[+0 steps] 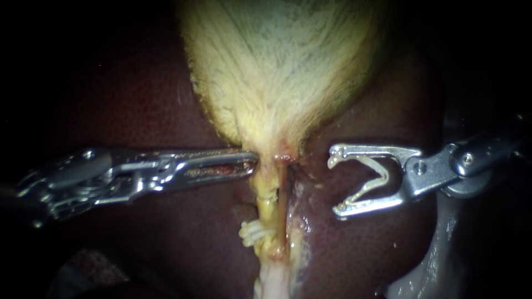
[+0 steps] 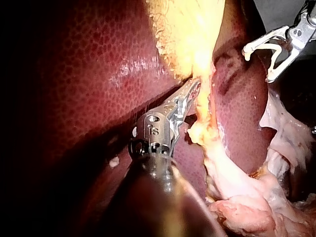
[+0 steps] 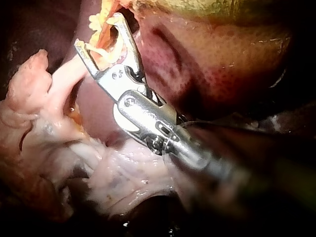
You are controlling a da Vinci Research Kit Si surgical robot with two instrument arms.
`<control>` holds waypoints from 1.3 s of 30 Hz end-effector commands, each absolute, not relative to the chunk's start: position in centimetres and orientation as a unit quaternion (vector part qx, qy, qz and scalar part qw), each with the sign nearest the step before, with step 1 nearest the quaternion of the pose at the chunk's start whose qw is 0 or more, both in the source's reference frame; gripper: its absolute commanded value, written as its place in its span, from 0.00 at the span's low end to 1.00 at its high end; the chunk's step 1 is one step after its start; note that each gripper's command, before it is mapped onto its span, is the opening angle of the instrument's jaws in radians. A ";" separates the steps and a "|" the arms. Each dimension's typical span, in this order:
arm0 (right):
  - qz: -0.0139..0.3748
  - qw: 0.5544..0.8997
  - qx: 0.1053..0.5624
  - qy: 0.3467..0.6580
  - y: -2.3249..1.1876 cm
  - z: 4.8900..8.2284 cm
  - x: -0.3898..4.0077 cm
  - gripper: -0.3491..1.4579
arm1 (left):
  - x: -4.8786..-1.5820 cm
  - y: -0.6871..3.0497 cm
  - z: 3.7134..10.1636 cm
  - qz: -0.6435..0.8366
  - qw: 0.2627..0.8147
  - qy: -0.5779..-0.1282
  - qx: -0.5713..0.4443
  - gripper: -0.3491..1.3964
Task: Clipping third clip left tube
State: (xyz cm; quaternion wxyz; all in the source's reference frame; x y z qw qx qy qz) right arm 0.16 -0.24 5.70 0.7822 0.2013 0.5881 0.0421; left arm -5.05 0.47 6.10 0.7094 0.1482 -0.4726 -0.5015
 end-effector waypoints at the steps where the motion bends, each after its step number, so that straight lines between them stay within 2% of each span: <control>1: 0.042 0.782 0.201 0.588 -0.24 5.70 0.16 0.52 | -5.05 0.46 6.10 -0.502 0.709 -0.473 0.148 0.00; 11: 0.036 0.781 0.202 0.589 -0.42 5.85 0.42 0.52 | -4.92 0.48 6.05 -0.499 0.710 -0.473 0.153 0.00; 24: 0.095 0.769 0.274 0.570 -0.78 6.21 1.12 0.52 | -4.41 0.50 5.87 -0.505 0.709 -0.471 0.146 0.00; 31: 0.115 0.768 0.284 0.563 -0.77 6.47 1.21 0.51 | -4.38 0.43 5.74 -0.506 0.708 -0.471 0.145 0.00; 39: 0.119 0.769 0.281 0.561 -0.75 6.77 1.33 0.51 | -4.41 0.38 5.63 -0.507 0.706 -0.473 0.143 0.00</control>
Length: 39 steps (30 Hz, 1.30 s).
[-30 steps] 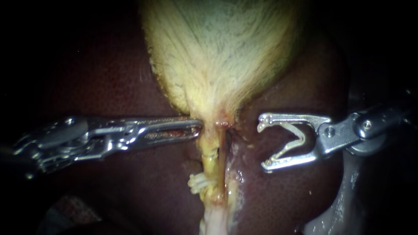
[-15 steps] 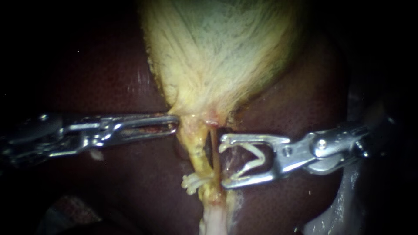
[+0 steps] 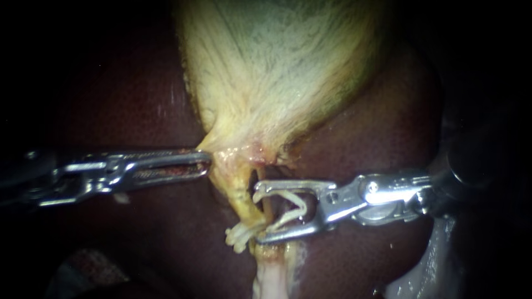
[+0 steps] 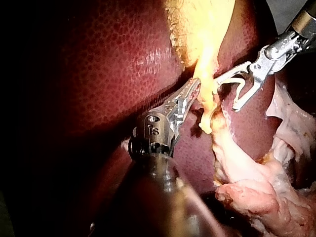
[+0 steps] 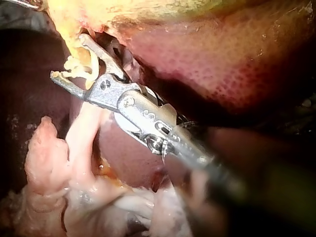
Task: Clipping third clip left tube
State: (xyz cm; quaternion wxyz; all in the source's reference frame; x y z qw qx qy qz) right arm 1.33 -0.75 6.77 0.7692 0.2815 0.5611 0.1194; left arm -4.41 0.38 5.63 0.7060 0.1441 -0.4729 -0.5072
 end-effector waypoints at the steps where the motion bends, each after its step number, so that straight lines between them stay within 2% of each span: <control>1: 0.119 0.769 0.282 0.561 -0.75 6.79 1.34 0.51 | -4.41 0.37 5.62 -0.508 0.706 -0.473 0.143 0.00; 18: 0.119 0.771 0.281 0.559 -0.82 6.93 1.64 0.51 | -4.48 0.32 5.54 -0.508 0.705 -0.473 0.143 0.00; 28: 0.101 0.753 0.344 0.552 -1.04 6.87 1.72 0.50 | -4.50 0.33 5.54 -0.507 0.705 -0.473 0.144 0.00; 39: 0.104 0.750 0.347 0.554 -1.03 6.81 1.82 0.49 | -4.53 0.33 5.55 -0.507 0.705 -0.474 0.145 0.00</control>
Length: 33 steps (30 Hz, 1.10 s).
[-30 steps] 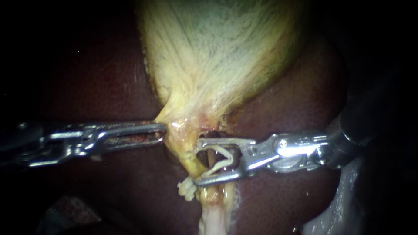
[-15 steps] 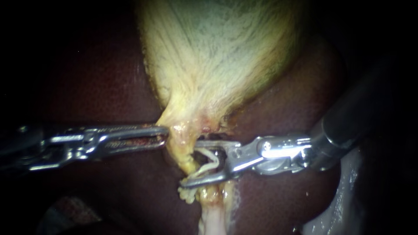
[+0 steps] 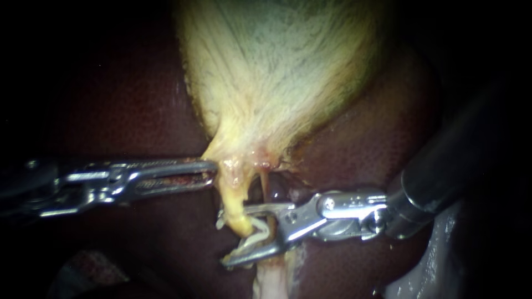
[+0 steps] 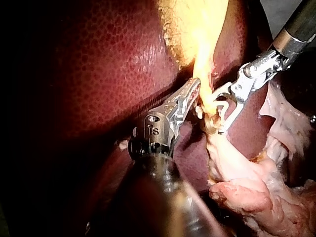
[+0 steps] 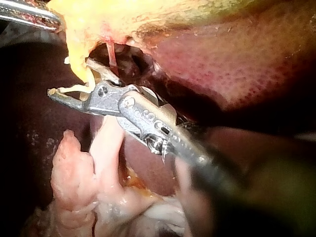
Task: Clipping third clip left tube
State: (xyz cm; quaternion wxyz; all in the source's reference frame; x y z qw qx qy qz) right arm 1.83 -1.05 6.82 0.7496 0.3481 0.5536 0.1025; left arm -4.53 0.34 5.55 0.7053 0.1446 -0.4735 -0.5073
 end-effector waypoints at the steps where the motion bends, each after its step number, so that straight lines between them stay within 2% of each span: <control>1: 0.106 0.748 0.346 0.557 -1.00 6.80 1.82 0.49 | -4.53 0.33 5.55 -0.507 0.705 -0.474 0.145 0.00; 10: 0.138 0.742 0.334 0.564 -0.62 6.57 1.79 0.49 | -4.55 0.33 5.56 -0.506 0.705 -0.474 0.146 0.00; 19: 0.245 0.717 0.399 0.517 -0.56 6.56 1.85 0.47 | -4.57 0.31 5.56 -0.506 0.706 -0.474 0.146 0.00; 25: 0.271 0.707 0.417 0.503 -0.56 6.56 1.84 0.42 | -4.58 0.31 5.57 -0.506 0.706 -0.474 0.146 0.00; 33: 0.292 0.699 0.430 0.491 -0.56 6.56 1.81 0.31 | -4.58 0.31 5.57 -0.506 0.706 -0.474 0.146 0.00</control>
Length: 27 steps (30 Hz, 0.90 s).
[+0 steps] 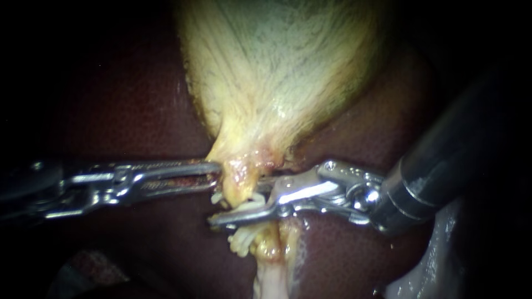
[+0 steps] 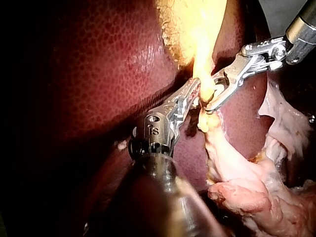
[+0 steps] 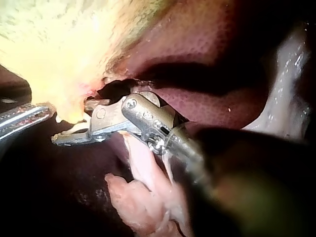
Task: Clipping third clip left tube
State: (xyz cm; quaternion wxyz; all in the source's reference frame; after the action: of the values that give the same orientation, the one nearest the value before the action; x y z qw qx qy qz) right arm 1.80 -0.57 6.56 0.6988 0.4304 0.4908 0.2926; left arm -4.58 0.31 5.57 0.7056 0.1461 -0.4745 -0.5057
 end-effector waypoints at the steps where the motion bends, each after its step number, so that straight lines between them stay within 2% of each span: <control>1: 0.293 0.698 0.430 0.492 -0.56 6.56 1.81 0.30 | -4.59 0.31 5.57 -0.506 0.706 -0.474 0.146 0.00; 5: 0.296 0.700 0.429 0.488 -0.56 6.56 1.80 0.19 | -4.59 0.31 5.57 -0.506 0.706 -0.474 0.146 0.00; 7: 0.300 0.701 0.424 0.489 -0.56 6.57 1.79 0.02 | -4.60 0.31 5.57 -0.506 0.706 -0.474 0.146 0.00; 8: 0.305 0.701 0.419 0.489 -0.55 6.57 1.79 0.00 | -4.60 0.32 5.57 -0.506 0.706 -0.474 0.146 0.00; 14: 0.320 0.704 0.410 0.484 -0.50 6.61 1.77 0.00 | -4.60 0.32 5.57 -0.506 0.706 -0.474 0.146 0.00; 27: 0.318 0.709 0.406 0.482 -0.54 6.65 1.77 0.00 | -4.61 0.32 5.57 -0.506 0.705 -0.474 0.146 0.00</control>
State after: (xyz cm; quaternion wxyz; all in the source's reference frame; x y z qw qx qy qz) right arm 1.77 -0.54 6.65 0.7089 0.4057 0.4816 0.3176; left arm -4.61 0.32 5.57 0.7055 0.1455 -0.4744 -0.5060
